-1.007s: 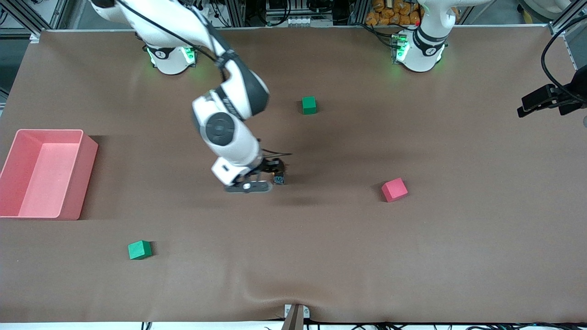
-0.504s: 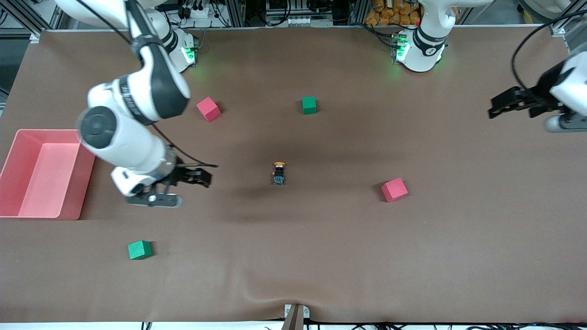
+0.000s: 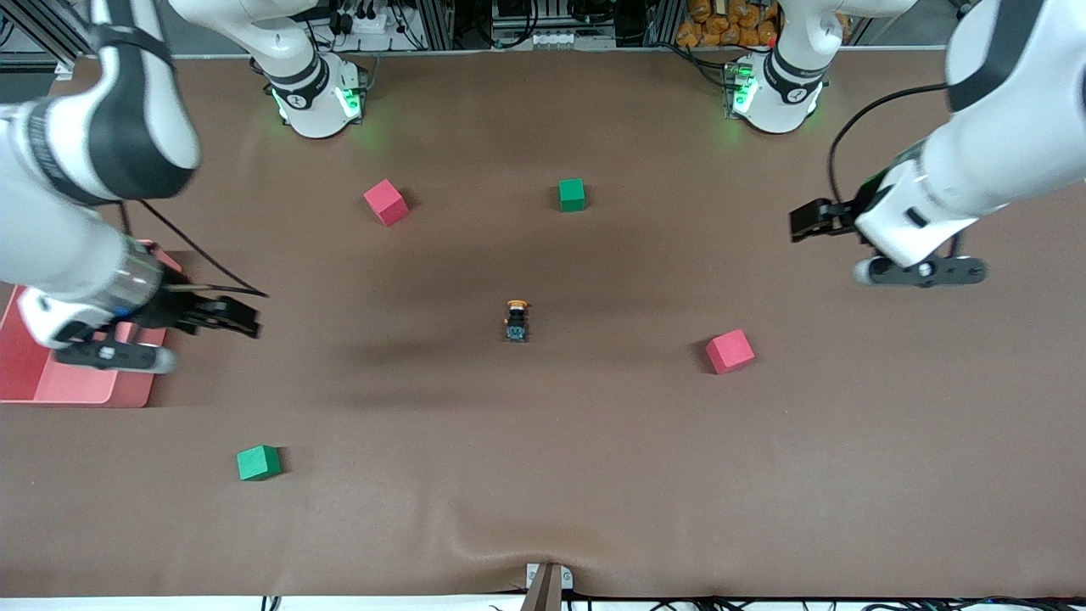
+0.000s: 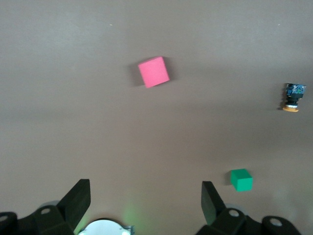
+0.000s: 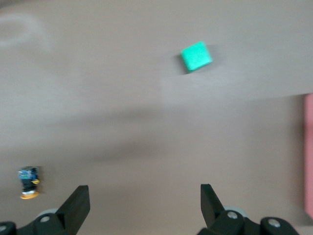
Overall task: Place and upright button with both arms
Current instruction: 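Release the switch lying on its side and withdraw the right gripper, then move the left gripper over the lying switch while the right gripper rests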
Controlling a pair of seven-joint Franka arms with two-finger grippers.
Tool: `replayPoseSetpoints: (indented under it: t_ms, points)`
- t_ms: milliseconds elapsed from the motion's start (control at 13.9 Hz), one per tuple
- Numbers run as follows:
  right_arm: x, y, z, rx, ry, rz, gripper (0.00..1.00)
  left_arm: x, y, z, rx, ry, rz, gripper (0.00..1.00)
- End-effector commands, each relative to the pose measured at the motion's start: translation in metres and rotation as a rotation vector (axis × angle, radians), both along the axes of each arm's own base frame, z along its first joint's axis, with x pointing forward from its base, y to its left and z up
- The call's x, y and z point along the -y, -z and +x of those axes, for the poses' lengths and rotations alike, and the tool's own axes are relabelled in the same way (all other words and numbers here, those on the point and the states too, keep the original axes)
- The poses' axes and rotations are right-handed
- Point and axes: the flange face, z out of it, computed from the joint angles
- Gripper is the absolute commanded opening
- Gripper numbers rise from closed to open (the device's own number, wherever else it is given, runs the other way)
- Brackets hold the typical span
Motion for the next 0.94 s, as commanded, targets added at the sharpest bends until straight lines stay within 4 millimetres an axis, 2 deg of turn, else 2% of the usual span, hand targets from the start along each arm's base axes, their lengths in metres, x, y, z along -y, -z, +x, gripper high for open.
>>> replayPoseSetpoints:
  t_ms: [0,288,432,504,647,863]
  points:
    - [0.053,-0.017,-0.029,0.010,-0.008,-0.028,1.00,0.038,0.008,0.002,0.013,-0.010,-0.004,1.00]
    - [0.111,-0.046,-0.051,0.011,-0.013,-0.062,1.00,0.098,0.033,-0.001,0.045,-0.024,-0.003,1.00]
    - [0.128,-0.058,-0.061,-0.002,-0.006,-0.061,1.00,0.122,0.046,0.000,0.063,-0.045,-0.007,1.00]
    - [0.131,-0.066,-0.064,-0.012,-0.017,-0.068,1.00,0.137,0.053,-0.002,0.069,-0.049,-0.008,1.00]
    - [0.139,-0.095,-0.071,-0.030,-0.017,-0.070,1.00,0.163,0.059,-0.009,0.087,-0.074,-0.011,1.00]
    - [0.132,-0.128,-0.081,-0.067,-0.028,-0.063,1.00,0.209,0.068,-0.024,0.132,-0.103,-0.025,1.00]
